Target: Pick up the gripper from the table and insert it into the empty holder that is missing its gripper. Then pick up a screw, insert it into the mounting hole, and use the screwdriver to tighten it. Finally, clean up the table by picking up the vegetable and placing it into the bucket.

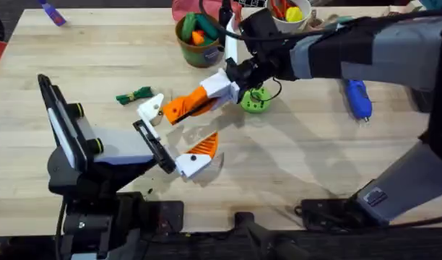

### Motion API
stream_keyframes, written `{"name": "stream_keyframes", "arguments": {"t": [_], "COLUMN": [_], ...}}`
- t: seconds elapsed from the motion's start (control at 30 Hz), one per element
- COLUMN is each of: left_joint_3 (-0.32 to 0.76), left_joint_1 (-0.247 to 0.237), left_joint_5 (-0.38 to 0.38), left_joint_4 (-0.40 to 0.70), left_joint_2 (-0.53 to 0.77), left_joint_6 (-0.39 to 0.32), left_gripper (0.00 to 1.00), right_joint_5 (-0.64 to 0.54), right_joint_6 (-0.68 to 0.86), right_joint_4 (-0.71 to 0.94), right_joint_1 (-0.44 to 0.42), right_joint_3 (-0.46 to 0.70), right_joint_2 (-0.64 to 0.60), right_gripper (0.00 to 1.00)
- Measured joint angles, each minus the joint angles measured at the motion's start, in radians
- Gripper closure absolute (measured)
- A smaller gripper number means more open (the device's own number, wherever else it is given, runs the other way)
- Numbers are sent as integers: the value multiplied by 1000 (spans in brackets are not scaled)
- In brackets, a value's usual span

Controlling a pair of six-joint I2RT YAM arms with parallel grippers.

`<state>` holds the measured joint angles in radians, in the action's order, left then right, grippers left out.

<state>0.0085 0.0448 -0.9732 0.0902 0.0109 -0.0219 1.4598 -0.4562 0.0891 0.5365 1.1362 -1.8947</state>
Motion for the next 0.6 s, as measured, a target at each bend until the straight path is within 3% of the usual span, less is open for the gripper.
{"name": "stream_keyframes", "arguments": {"t": [0.6], "left_joint_3": [0], "left_joint_1": [4], "left_joint_5": [1], "left_joint_4": [0], "left_joint_2": [0], "left_joint_6": [2], "left_gripper": [14], "right_joint_5": [-20], "right_joint_6": [-16], "right_joint_4": [-2], "right_joint_1": [19], "right_joint_3": [35], "right_joint_2": [-8], "right_gripper": [993]}}
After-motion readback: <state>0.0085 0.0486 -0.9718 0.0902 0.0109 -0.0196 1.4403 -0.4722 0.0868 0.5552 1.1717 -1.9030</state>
